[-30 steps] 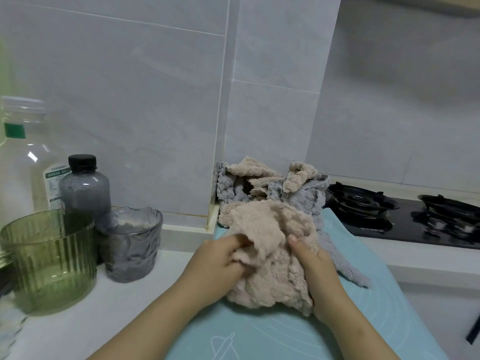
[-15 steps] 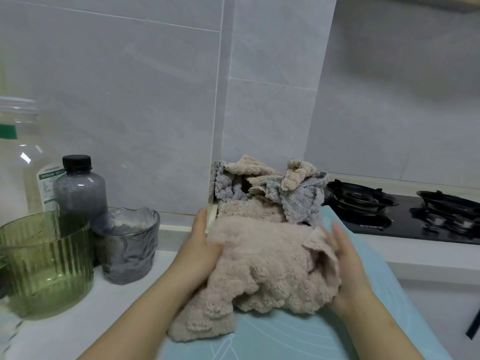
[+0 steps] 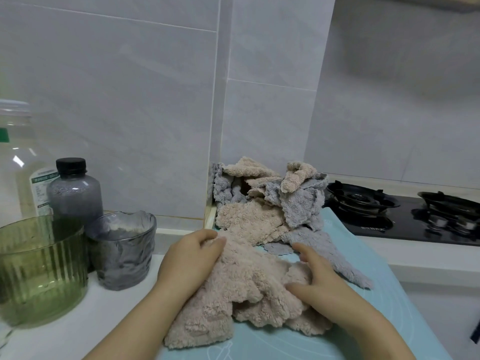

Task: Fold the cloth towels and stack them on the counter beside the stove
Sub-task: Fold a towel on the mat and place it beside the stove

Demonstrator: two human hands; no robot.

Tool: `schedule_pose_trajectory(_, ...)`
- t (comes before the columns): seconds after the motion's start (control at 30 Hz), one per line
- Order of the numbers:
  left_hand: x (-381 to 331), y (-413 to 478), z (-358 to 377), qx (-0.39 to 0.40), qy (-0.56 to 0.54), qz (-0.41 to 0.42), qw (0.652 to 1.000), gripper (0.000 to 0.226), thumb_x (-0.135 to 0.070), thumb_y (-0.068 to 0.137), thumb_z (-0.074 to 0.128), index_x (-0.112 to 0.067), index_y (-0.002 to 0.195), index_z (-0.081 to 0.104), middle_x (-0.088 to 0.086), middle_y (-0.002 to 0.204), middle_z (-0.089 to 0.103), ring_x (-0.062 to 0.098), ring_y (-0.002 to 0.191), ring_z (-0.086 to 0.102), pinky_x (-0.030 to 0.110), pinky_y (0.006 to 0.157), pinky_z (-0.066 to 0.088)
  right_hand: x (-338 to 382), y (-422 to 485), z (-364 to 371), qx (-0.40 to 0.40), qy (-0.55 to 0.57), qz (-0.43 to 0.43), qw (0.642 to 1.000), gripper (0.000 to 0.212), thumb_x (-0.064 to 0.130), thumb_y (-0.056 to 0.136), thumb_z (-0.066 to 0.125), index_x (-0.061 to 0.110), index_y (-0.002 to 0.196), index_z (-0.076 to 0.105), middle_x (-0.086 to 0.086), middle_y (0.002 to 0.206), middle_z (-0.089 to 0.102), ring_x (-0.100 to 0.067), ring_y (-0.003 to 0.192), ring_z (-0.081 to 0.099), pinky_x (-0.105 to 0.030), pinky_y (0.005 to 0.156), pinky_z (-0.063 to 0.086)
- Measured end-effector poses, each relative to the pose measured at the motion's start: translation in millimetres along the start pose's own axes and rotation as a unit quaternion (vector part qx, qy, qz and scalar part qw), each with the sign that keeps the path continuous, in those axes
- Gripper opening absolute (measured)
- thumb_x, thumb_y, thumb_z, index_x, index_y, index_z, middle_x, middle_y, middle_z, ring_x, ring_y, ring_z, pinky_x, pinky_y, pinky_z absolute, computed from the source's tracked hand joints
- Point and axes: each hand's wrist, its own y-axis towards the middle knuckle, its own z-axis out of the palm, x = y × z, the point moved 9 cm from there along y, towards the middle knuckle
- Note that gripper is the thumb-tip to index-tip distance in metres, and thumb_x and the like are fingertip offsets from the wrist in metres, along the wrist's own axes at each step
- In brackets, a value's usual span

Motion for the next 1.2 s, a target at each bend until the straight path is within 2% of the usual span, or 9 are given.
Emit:
schedule_pose_trajectory(0.17,3.0,-0.4,11.2,0.051,-0.047,-0.025,0.997,0.038,-0.053,0.063,0.078,-0.021,0.076,0.063,-0.007,0.068,0.06,0.01,0.065,0.053,0.024,0.057,0.038,1.6,8.4,-12.7,-0.098,0.128,-0.026,0.987,0.045,0.0,0.079,0.059,0.032,0.11,0.05,0.007,0.108,0.062,-0.017,0.09,0.065,-0.04,0.077,0.053)
schedule_pose_trajectory(0.37,-1.0,-7.2,41.1,0.179,0.082,0.041,0.98,0.045,-0.024,0.076,0.072,-0.045,0.107,0.046,-0.012,0.118,0.054,0.008,0.104,0.055,0.026,0.089,0.046,-1.5,8.8,-29.4,-0.198,0.132,-0.033,0.971,0.015,0.009,0.087,0.058,0.021,0.085,0.068,0.005,0.07,0.063,-0.015,0.069,0.057,-0.031,0.064,0.042)
schedule_pose_trajectory(0.53,-9.8,-6.3,31.2,0.117,0.127,0.095,0.98,0.05,-0.026,0.081,0.065,-0.044,0.125,0.049,-0.017,0.131,0.052,0.01,0.12,0.049,0.025,0.098,0.041,-17.8,9.9,-16.1,-0.127,-0.047,0.045,0.99,0.034,0.051,0.084,0.053,0.036,0.114,0.049,0.005,0.105,0.056,-0.019,0.101,0.056,-0.035,0.083,0.046)
schedule_pose_trajectory(0.67,-31.4,-10.6,16.1,0.035,0.13,0.177,0.975,0.06,-0.022,0.088,0.055,-0.042,0.139,0.031,-0.021,0.143,0.039,0.009,0.128,0.042,0.023,0.097,0.039,-8.1,6.9,-29.6,-0.192,0.029,0.01,0.981,0.008,0.021,0.084,0.054,0.023,0.091,0.052,0.0,0.079,0.061,-0.018,0.072,0.056,-0.031,0.063,0.041)
schedule_pose_trajectory(0.83,-30.4,-8.1,13.8,0.004,0.147,0.166,0.975,0.066,-0.01,0.084,0.046,-0.035,0.14,0.022,-0.014,0.146,0.03,0.017,0.116,0.049,0.029,0.082,0.044,-14.6,-10.9,-69.3,-0.381,0.333,-0.05,0.861,0.032,-0.008,0.084,0.05,0.024,0.085,0.055,-0.006,0.076,0.059,-0.019,0.064,0.048,-0.032,0.062,0.04)
schedule_pose_trajectory(0.97,-4.8,0.8,40.4,0.103,0.238,0.124,0.958,0.064,-0.022,0.09,0.046,-0.029,0.146,0.016,-0.009,0.154,0.013,0.022,0.13,0.039,0.035,0.094,0.044,-12.4,4.8,-46.5,-0.234,0.64,-0.042,0.731,0.039,0.0,0.094,0.042,0.016,0.13,0.04,-0.009,0.101,0.06,-0.018,0.083,0.059,-0.029,0.071,0.05)
schedule_pose_trajectory(1.0,-1.9,1.1,43.4,0.113,0.251,0.12,0.954,0.064,-0.021,0.091,0.045,-0.028,0.147,0.015,-0.008,0.156,0.009,0.023,0.133,0.035,0.036,0.098,0.042,-12.2,8.6,-36.7,-0.202,0.632,-0.019,0.748,0.044,0.003,0.095,0.042,0.015,0.137,0.034,-0.01,0.108,0.058,-0.018,0.091,0.058,-0.03,0.076,0.048)
schedule_pose_trajectory(1.1,-2.5,0.9,42.2,0.105,0.245,0.118,0.957,0.067,-0.008,0.088,0.042,-0.027,0.148,0.016,-0.006,0.157,0.0,0.023,0.138,0.028,0.034,0.101,0.04,-21.4,16.1,-20.6,-0.174,0.205,0.064,0.961,0.057,0.017,0.092,0.052,0.019,0.144,0.028,-0.003,0.129,0.051,-0.021,0.109,0.053,-0.041,0.092,0.045)
schedule_pose_trajectory(1.2,-16.0,-4.3,20.9,0.019,0.204,0.144,0.968,0.059,-0.009,0.087,0.047,-0.03,0.14,0.033,-0.005,0.153,0.012,0.018,0.136,0.029,0.03,0.102,0.038,-22.8,14.7,-18.2,-0.16,-0.083,0.105,0.978,0.055,0.035,0.086,0.053,0.025,0.137,0.038,-0.001,0.13,0.054,-0.025,0.122,0.047,-0.038,0.102,0.036)
